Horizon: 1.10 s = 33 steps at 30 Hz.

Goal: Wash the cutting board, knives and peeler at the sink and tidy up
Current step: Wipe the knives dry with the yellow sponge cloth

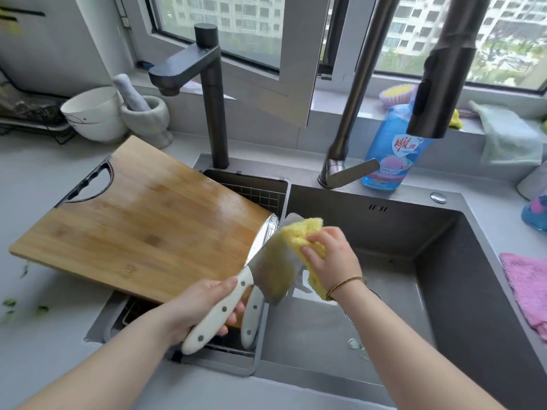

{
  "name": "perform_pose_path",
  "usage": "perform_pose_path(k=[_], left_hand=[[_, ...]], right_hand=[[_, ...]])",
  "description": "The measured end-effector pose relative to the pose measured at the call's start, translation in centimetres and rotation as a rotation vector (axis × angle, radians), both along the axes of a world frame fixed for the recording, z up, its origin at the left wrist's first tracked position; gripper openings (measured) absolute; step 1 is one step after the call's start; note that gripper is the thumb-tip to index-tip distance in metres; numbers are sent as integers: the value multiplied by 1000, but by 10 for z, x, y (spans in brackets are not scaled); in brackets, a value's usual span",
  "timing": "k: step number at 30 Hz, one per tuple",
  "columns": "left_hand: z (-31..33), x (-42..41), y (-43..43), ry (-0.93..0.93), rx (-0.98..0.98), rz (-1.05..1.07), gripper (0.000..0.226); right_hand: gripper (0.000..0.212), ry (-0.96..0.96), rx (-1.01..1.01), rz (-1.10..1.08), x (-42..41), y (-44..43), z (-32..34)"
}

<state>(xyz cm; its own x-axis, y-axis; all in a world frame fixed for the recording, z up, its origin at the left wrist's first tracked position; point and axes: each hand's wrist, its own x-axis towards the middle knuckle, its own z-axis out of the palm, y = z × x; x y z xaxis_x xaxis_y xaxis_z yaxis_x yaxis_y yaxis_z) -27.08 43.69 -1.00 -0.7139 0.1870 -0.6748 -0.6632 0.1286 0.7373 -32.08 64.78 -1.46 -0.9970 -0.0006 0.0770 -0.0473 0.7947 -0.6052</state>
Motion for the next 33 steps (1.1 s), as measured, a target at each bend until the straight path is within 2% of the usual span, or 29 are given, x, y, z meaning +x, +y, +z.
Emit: perform_pose_path(k=[6,13,16,18,23,26,30,33], left_hand=[[-5,-4,0,-42,67,11,35],[-7,-8,2,-35,38,17,31],[-7,-10,1,-24,-88,-95,24],[-8,-9,0,-11,-179,-191,15],[-11,-9,1,36,-185,-174,11],[-7,-12,2,53,-168,-135,13],[-3,-13,5,83,-233,-150,19],[-2,-12,9,103,-265,-136,22]], right_hand=[[36,-124,187,235,7,-32,-14],[33,15,271,280,7,-35,-21],[33,37,195,384,17,-46,-18],[36,63,258,438,19,-46,-18],[33,-97,210,238,-12,-34,-15],[34,-78,211,157,-16,-33,-15],[42,-2,195,278,14,-48,-24],[35,71,212,334,18,-46,-30]])
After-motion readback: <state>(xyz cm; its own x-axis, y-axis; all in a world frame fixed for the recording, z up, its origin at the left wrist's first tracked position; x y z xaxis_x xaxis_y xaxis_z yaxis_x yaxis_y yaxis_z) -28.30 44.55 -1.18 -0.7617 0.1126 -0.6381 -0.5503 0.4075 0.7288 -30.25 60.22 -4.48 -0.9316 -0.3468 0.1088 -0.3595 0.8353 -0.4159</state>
